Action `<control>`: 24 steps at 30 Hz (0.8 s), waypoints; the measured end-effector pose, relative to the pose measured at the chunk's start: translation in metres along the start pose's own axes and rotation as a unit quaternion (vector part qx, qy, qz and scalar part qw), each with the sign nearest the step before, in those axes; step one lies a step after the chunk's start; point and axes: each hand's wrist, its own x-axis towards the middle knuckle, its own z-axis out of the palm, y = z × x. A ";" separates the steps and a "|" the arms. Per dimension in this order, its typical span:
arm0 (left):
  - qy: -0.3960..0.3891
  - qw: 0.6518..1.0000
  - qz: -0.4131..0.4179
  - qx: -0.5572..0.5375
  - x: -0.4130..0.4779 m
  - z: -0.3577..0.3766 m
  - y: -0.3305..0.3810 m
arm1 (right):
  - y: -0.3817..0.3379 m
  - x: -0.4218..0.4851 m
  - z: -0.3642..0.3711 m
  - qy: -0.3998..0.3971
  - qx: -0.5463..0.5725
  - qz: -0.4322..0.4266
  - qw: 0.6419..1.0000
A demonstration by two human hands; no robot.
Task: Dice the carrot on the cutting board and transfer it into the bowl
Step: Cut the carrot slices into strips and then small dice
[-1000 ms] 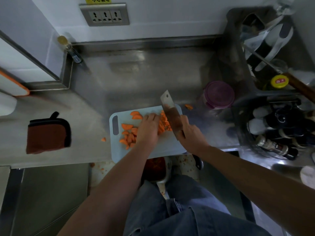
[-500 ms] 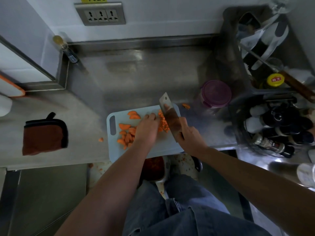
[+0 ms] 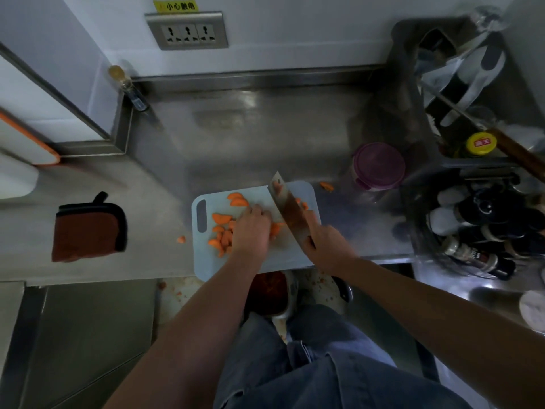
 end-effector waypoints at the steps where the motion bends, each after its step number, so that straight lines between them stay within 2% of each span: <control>1: 0.009 1.000 -0.005 0.012 -0.003 0.001 0.001 | -0.001 0.000 0.001 -0.004 -0.012 -0.005 1.000; 5: 0.029 0.999 -0.018 0.035 -0.010 0.003 0.004 | -0.004 -0.002 0.005 -0.010 -0.051 -0.004 0.999; 8: 0.016 0.998 -0.063 -0.012 -0.015 0.003 0.000 | -0.005 -0.003 0.006 0.003 -0.069 -0.001 0.998; 14: 0.013 0.993 -0.086 -0.080 -0.016 0.004 -0.003 | -0.006 -0.005 0.008 -0.008 -0.120 0.006 0.993; 24: 0.006 0.990 -0.086 -0.113 -0.011 0.009 0.003 | -0.014 0.001 0.005 -0.015 -0.114 -0.001 0.993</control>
